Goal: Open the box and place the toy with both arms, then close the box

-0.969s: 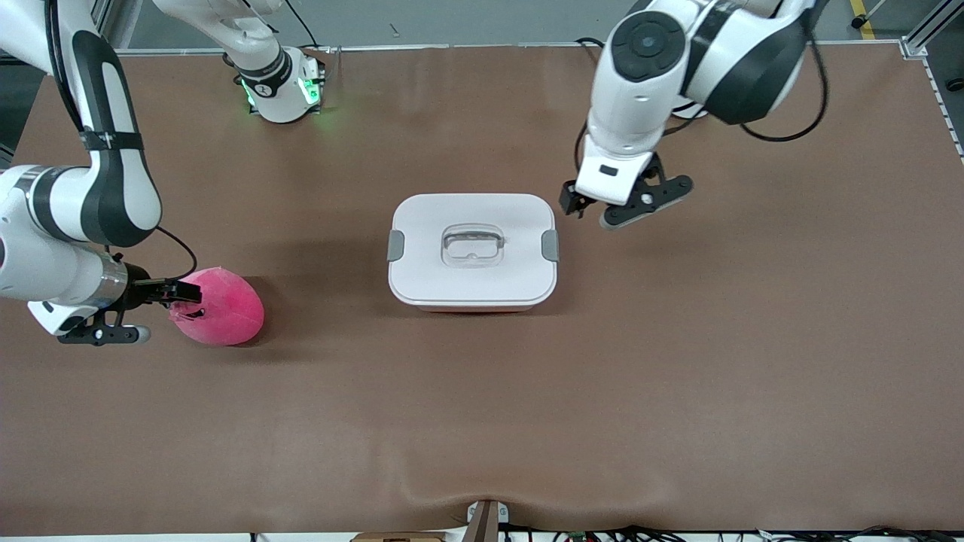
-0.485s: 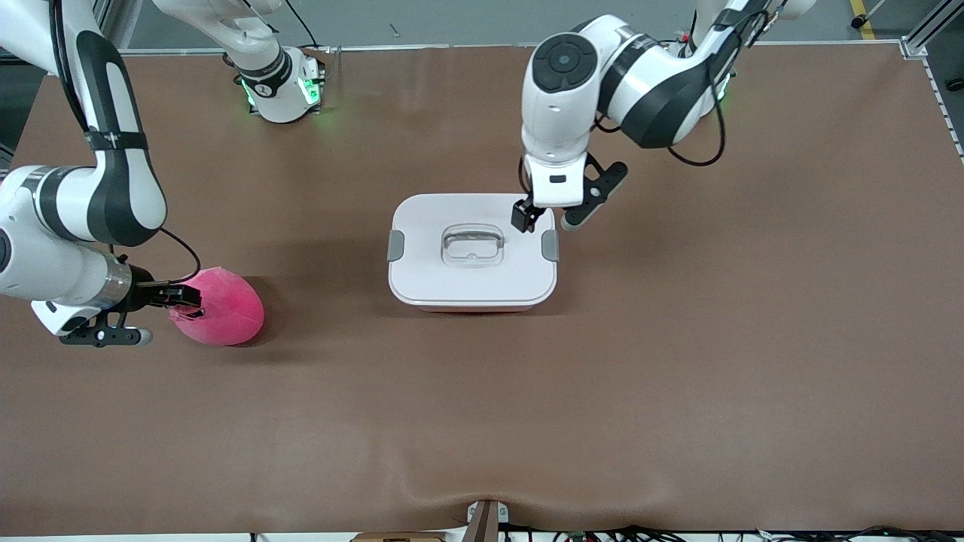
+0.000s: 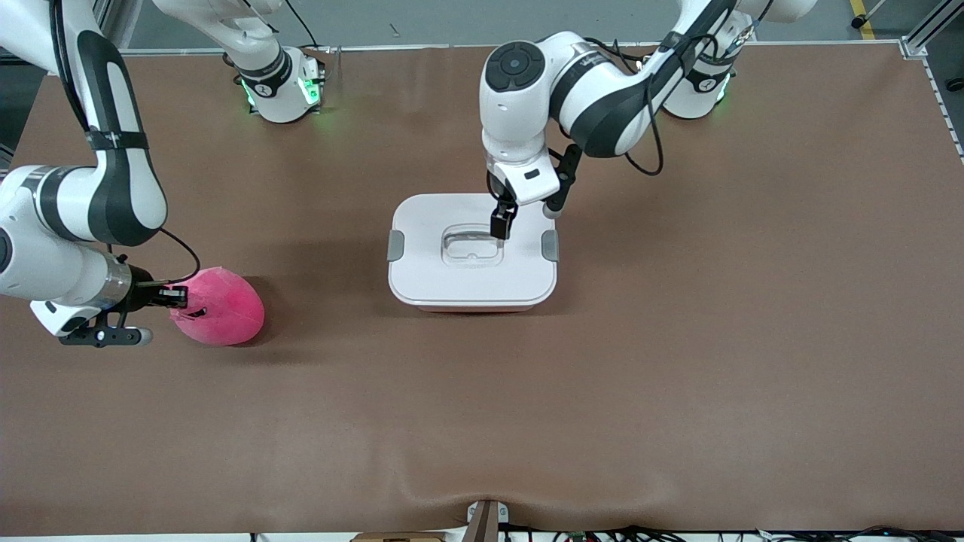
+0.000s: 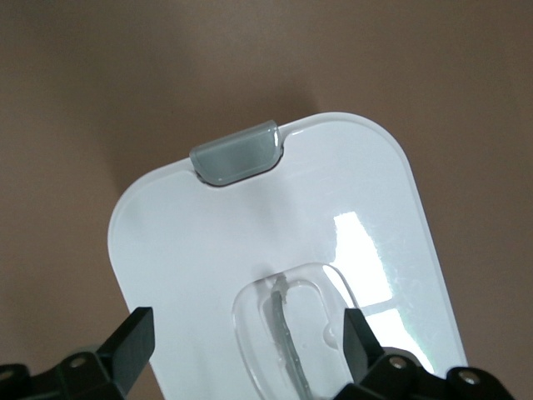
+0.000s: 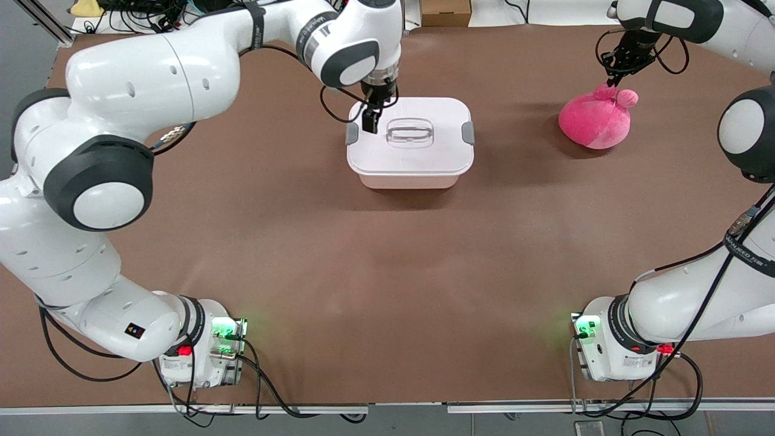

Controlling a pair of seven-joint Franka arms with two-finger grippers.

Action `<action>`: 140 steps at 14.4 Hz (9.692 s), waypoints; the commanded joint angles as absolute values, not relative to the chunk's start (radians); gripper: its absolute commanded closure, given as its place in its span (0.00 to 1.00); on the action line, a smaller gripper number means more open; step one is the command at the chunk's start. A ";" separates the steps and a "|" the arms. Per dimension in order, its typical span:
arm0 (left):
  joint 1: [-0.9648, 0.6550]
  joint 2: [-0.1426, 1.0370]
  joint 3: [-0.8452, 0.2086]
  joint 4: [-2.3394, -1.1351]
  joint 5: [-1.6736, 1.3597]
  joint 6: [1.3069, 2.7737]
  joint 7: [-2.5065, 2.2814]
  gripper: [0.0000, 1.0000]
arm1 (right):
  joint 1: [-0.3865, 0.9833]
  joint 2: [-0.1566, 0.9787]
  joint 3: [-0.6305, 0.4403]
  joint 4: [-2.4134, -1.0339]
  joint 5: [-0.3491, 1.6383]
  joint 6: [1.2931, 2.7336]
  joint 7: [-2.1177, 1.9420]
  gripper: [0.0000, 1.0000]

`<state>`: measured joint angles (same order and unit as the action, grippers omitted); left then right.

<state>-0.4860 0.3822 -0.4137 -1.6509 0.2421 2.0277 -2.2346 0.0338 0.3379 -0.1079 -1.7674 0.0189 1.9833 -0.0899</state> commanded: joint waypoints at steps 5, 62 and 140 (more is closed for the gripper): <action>-0.514 0.445 -0.413 -1.625 0.343 2.157 -2.477 0.00 | 0.035 0.316 -0.100 -1.738 0.002 1.938 -0.133 1.00; -0.589 0.529 -0.410 -1.606 0.535 2.260 -2.846 1.00 | 0.144 0.288 -0.046 -1.374 0.071 1.474 -0.592 1.00; -0.023 0.394 -0.518 -1.543 0.164 1.858 -1.654 1.00 | 0.410 0.305 0.169 -1.431 -0.089 1.684 -1.298 0.00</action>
